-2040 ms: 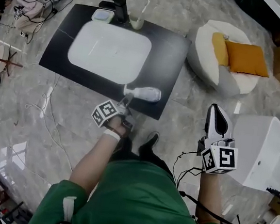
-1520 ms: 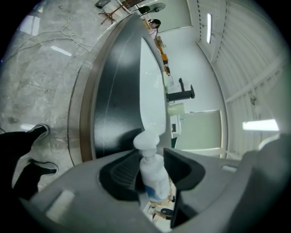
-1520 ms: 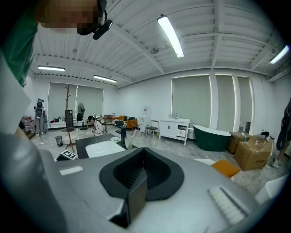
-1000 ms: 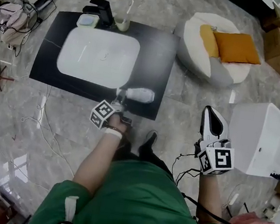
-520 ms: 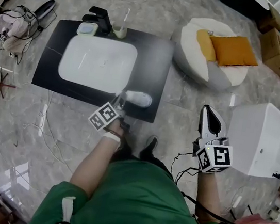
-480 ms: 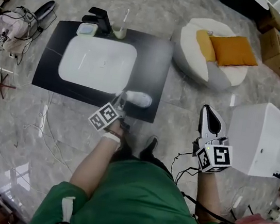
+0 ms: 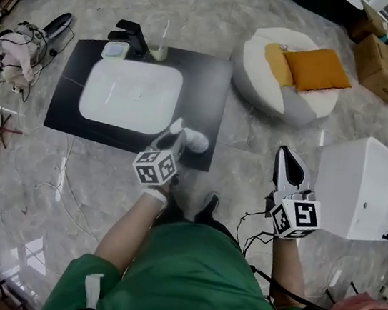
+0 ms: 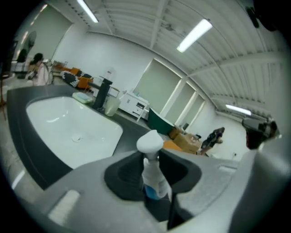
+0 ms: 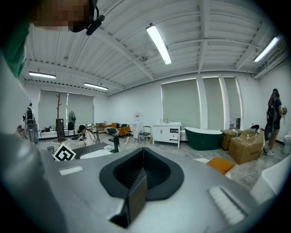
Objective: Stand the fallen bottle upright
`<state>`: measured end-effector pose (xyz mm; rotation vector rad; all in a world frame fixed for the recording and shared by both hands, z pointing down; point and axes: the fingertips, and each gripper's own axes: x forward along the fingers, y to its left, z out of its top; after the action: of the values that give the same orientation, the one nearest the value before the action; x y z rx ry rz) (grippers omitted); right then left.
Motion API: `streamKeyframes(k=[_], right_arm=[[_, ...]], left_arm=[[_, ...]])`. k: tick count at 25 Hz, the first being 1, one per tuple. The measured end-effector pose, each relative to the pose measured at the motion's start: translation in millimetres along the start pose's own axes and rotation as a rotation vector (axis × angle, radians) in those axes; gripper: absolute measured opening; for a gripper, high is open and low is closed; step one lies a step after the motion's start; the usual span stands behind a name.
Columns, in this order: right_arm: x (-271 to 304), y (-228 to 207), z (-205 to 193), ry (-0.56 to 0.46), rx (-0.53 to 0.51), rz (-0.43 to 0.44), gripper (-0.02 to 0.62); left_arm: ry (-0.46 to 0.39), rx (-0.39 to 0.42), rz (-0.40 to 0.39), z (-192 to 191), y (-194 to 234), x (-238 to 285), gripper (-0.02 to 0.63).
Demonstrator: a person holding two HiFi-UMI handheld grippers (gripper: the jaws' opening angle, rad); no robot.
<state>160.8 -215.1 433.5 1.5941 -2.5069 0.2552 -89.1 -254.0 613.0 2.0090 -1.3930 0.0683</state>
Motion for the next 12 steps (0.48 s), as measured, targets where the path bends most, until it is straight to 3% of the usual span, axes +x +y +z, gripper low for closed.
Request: streamKeyframes(k=[4, 12], right_arm=[[-2, -1, 0, 0.003, 0.017, -0.012, 0.002], [-6, -2, -2, -0.008, 0.019, -0.011, 0.002]], left_arm=[[0.031, 0.187, -0.028, -1, -24, 6, 0.101], [0.074, 0.440, -0.092, -14, -60, 5, 0.101]])
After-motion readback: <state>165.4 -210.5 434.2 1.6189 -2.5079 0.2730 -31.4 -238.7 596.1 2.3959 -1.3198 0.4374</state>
